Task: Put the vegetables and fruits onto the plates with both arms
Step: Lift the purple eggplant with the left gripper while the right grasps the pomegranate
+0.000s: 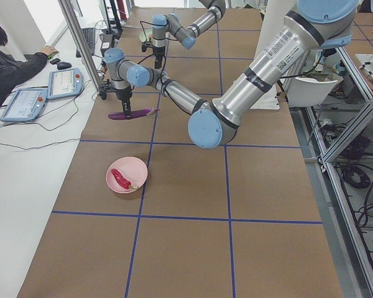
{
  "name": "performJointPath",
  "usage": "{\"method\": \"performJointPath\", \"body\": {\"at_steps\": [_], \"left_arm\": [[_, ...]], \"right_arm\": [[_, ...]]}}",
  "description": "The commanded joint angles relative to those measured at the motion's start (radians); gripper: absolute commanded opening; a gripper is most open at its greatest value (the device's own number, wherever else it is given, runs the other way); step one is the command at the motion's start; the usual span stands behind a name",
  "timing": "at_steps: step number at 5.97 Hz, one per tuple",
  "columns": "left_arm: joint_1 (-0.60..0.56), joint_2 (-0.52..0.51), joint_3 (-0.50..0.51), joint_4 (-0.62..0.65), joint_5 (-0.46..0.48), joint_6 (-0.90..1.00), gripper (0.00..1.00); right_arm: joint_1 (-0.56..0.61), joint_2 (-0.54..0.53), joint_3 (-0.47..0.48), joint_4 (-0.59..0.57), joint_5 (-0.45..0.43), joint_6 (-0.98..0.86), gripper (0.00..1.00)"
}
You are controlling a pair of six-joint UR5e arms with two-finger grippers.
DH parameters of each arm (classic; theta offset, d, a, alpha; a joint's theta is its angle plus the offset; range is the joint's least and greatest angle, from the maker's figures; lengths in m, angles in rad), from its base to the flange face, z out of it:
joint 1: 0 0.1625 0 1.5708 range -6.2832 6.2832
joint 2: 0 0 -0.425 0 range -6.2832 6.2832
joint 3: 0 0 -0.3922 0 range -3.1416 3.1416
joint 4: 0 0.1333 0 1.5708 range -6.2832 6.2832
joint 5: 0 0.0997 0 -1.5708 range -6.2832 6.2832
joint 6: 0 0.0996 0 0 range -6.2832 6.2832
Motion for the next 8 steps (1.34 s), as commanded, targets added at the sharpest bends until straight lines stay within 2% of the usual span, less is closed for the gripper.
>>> {"method": "performJointPath", "body": {"at_steps": [1, 2, 7, 8], "left_arm": [[-0.029, -0.001, 0.031, -0.003, 0.0, 0.032, 0.0], [-0.056, 0.001, 0.06, -0.003, 0.0, 0.102, 0.0], [-0.086, 0.001, 0.087, -0.008, 0.001, 0.15, 0.0], [-0.096, 0.001, 0.108, -0.011, 0.001, 0.181, 0.0]], "right_arm": [[-0.036, -0.001, -0.003, -0.008, -0.01, 0.004, 0.99], [-0.044, 0.001, -0.017, -0.006, -0.01, 0.003, 0.99], [-0.084, 0.001, -0.062, -0.008, -0.05, 0.003, 0.98], [-0.084, 0.001, -0.062, -0.008, -0.052, 0.004, 0.58]]}}
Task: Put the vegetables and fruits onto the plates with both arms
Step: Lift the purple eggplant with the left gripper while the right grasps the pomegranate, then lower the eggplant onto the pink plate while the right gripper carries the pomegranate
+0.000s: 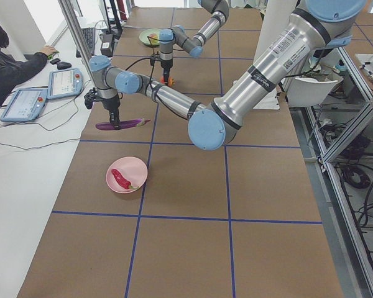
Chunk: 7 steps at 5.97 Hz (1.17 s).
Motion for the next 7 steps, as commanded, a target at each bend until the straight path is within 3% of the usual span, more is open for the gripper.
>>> {"method": "performJointPath", "body": {"at_steps": [1, 3, 5, 7], "left_arm": [[-0.009, 0.0, 0.056, -0.01, 0.003, 0.084, 0.0], [-0.008, 0.02, 0.201, -0.184, 0.032, 0.156, 0.0], [0.011, 0.078, 0.213, -0.22, 0.112, 0.284, 0.0], [0.039, 0.153, 0.208, -0.319, 0.114, 0.328, 0.0]], "right_arm": [[0.0, 0.007, -0.002, 0.005, -0.004, 0.003, 0.01], [0.024, 0.011, 0.039, 0.003, -0.007, -0.011, 0.0], [0.096, 0.013, 0.089, -0.023, 0.025, -0.014, 0.0], [0.15, 0.011, 0.093, -0.038, 0.059, -0.018, 0.0]]}}
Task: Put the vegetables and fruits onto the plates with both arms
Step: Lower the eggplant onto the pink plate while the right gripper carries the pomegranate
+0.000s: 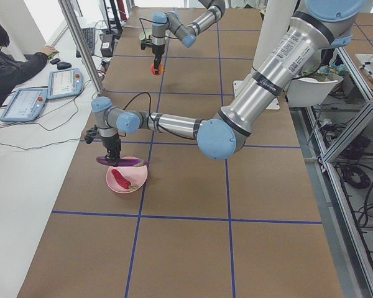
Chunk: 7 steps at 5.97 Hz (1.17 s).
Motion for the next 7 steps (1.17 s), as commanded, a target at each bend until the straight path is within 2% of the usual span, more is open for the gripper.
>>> {"method": "performJointPath", "body": {"at_steps": [1, 2, 3, 5, 6, 7], "left_arm": [[0.04, 0.035, -0.005, -0.056, 0.003, 0.011, 0.05], [0.051, 0.027, -0.008, -0.055, -0.001, 0.014, 0.88], [0.051, 0.022, -0.027, -0.049, -0.001, 0.014, 1.0], [0.007, 0.004, -0.027, -0.03, -0.007, 0.014, 1.0], [-0.013, -0.043, -0.042, 0.05, -0.038, 0.014, 1.0], [-0.031, -0.086, -0.118, 0.195, -0.065, 0.014, 1.0]], "right_arm": [[0.066, -0.003, 0.002, -0.016, 0.015, -0.028, 0.0], [0.102, -0.003, 0.002, -0.068, 0.027, -0.111, 0.0], [0.142, -0.006, 0.002, -0.111, 0.03, -0.195, 0.0], [0.26, -0.027, -0.004, -0.215, 0.018, -0.463, 0.0], [0.328, -0.079, -0.014, -0.217, 0.013, -0.633, 0.0], [0.375, -0.101, -0.046, -0.208, -0.018, -0.77, 0.0]]}}
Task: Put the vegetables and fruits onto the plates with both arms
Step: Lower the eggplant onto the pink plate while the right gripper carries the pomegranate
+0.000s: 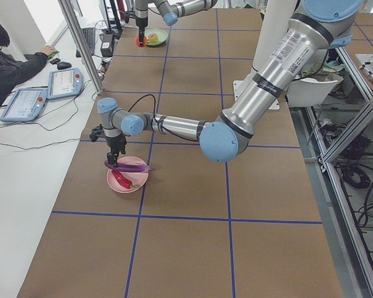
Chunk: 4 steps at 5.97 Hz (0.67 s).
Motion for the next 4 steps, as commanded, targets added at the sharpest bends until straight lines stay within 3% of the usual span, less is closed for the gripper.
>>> {"method": "performJointPath", "body": {"at_steps": [1, 4], "left_arm": [[-0.019, -0.107, -0.102, 0.262, -0.03, 0.0, 1.0], [-0.003, -0.184, -0.112, 0.316, -0.09, -0.092, 1.0]], "right_arm": [[0.103, -0.066, -0.067, 0.02, -0.051, -0.275, 0.0], [0.226, -0.232, -0.253, 0.399, 0.069, -0.397, 0.0]]}}
